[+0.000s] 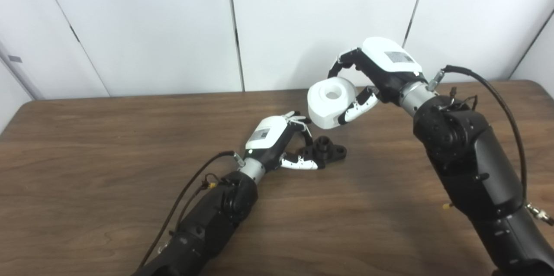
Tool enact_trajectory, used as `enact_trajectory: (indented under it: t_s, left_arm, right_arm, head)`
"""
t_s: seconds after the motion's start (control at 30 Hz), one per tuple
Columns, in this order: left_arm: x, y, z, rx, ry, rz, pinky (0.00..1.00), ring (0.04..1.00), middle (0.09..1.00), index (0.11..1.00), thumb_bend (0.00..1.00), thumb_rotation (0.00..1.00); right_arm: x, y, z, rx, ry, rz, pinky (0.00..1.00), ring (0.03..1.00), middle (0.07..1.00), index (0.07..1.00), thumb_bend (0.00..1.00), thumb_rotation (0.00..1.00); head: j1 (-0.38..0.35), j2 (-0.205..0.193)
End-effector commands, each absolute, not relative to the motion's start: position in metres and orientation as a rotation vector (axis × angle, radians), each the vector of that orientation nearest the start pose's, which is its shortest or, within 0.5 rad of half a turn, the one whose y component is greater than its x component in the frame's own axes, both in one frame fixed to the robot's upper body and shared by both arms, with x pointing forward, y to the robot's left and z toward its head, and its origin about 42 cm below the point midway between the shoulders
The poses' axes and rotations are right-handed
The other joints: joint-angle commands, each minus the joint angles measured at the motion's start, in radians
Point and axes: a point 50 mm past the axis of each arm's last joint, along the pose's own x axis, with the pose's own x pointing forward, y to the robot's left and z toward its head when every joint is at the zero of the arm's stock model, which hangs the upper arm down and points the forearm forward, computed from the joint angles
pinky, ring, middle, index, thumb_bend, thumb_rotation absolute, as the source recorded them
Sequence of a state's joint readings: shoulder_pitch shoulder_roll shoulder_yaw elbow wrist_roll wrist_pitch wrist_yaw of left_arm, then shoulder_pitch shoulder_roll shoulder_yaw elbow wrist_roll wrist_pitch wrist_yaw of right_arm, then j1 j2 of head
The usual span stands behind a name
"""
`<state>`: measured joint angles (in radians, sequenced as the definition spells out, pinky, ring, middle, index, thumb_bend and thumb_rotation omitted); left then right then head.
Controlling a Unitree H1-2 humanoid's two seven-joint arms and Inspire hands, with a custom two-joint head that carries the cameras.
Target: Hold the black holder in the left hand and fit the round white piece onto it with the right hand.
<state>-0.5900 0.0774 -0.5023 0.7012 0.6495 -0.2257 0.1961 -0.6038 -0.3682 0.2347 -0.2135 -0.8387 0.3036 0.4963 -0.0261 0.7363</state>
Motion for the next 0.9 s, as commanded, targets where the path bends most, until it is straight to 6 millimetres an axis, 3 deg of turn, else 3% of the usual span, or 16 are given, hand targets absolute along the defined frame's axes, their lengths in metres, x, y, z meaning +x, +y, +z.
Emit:
enact_trajectory:
  t_s: [0.0,0.87]
  left_arm:
    - [0.408,0.107,0.078,0.976,-0.233,-0.536,0.94,0.949,0.847,0.475,0.52,0.08]
    - [0.401,0.109,0.079,0.967,-0.243,-0.533,0.93,0.949,0.856,0.476,0.52,0.08]
  right_arm:
    - [0.405,-0.205,0.339,-1.257,-0.385,0.188,0.69,0.75,0.71,0.481,0.52,0.13]
    - [0.407,-0.199,0.29,-1.177,-0.289,0.242,0.76,0.775,0.716,0.48,0.52,0.13]
  head:
    - [0.001,0.001]
    - [0.022,-0.002]
